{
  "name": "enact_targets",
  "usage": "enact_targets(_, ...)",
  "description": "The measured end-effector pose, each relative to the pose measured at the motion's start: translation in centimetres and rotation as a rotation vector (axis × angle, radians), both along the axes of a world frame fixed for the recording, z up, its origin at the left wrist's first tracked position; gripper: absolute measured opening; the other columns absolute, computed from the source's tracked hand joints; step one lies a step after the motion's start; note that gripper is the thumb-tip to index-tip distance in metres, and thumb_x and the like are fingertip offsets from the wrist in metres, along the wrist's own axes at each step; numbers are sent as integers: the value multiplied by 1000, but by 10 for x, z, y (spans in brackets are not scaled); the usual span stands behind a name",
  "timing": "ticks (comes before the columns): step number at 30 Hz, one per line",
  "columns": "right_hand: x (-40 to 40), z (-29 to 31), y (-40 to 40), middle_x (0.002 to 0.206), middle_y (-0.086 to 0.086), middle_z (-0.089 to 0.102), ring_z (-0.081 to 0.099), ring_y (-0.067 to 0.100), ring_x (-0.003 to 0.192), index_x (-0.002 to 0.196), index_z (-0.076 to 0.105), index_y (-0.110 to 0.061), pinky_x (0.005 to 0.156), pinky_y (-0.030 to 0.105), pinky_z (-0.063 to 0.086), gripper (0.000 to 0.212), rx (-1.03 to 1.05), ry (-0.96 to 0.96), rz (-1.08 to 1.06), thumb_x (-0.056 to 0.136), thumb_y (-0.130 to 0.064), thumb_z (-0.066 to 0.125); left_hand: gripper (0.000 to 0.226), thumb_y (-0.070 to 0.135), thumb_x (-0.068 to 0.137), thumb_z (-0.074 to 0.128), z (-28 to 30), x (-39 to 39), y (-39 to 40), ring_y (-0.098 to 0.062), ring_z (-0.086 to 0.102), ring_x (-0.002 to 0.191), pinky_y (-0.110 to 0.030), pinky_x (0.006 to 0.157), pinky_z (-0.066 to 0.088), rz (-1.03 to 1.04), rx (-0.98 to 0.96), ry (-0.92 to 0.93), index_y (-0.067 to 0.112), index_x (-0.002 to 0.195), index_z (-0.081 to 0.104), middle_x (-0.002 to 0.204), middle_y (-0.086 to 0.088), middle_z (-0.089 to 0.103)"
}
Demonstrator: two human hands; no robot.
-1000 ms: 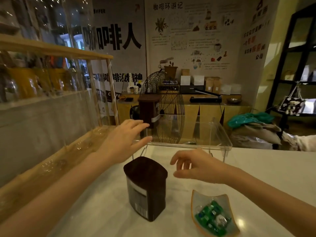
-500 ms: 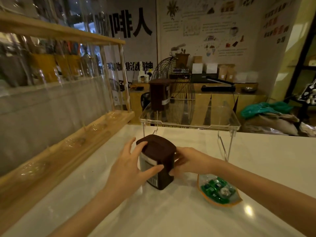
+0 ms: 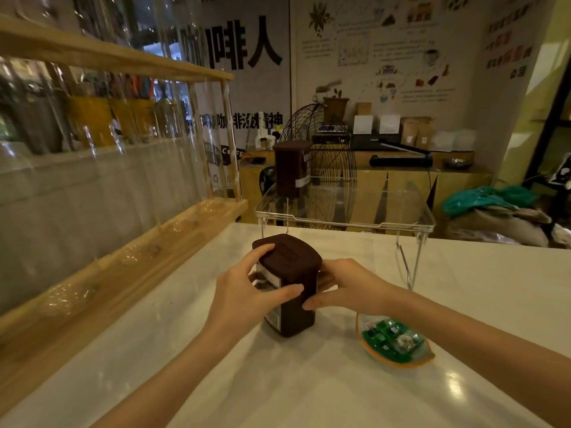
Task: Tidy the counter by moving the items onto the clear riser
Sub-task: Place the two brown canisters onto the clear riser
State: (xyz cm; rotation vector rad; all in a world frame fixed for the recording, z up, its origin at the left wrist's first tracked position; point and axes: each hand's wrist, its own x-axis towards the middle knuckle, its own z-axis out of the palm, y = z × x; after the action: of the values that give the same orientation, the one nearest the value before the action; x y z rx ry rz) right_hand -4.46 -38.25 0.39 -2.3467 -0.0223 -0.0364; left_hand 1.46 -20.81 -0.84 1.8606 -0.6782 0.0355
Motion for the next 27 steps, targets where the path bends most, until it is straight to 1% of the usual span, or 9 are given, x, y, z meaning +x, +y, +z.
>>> enact_targets(4,-8,18,7,108,-13,64,59,-6,93,122,56,-21,83,6,46,53,34,-128,-10,72,-17,75,78,23,51,84,25,-2,7,-10,55,109,-21,87,48,-45,-63,-3,30,122,53,116,10,60)
enact_targets(7,-16,40,8,108,-17,62,56,-12,93,123,55,-23,81,1,44,55,64,-224,-32,72,-21,75,79,26,46,82,56,-3,8,-7,57,107,-19,84,49,-96,-107,-17,30,120,54,106,18,62)
enact_targets(9,-20,56,5,105,-17,62,57,-11,93,123,55,-22,81,3,45,55,78,-275,-55,71,-21,75,86,29,44,80,78,0,6,-7,59,106,-24,88,50,-138,-92,-43,31,124,50,104,20,62)
enact_targets(12,-20,74,-2,96,-19,64,61,-8,89,117,59,-20,78,9,50,53,145,-320,-117,68,-14,78,97,42,36,78,102,7,-3,-11,62,103,-37,94,51,-171,-36,-124,31,127,47,112,9,66)
enact_targets(15,-14,83,-10,92,-14,69,67,0,88,110,63,-18,74,17,56,48,253,-363,-209,65,-9,79,88,37,43,76,119,16,-19,-12,63,103,-43,95,51,-178,-34,-176,29,127,47,117,4,65)
enact_targets(20,10,94,-29,94,-6,70,68,9,92,111,63,-14,85,30,55,48,243,-442,-387,66,-14,79,68,21,61,78,134,46,-54,-12,62,107,-44,96,50,-235,-51,-254,26,123,52,120,-2,65)
enact_targets(22,23,96,-38,92,-7,69,68,9,89,111,63,-15,84,31,56,47,206,-458,-450,66,-17,79,60,18,64,77,136,59,-68,-12,63,105,-43,94,52,-210,-65,-284,24,120,55,116,-4,67)
enact_targets(25,40,94,-52,97,-3,72,68,9,86,111,63,-15,82,30,56,45,154,-461,-514,68,-20,78,53,16,66,76,134,75,-89,-13,64,103,-41,94,52,-182,-82,-294,20,117,59,114,-5,68)
enact_targets(27,51,91,-60,99,-2,73,66,7,83,110,63,-15,78,26,54,44,122,-456,-536,69,-21,77,52,15,67,76,129,86,-102,-14,63,104,-41,94,52,-181,-77,-284,19,116,60,114,-7,68)
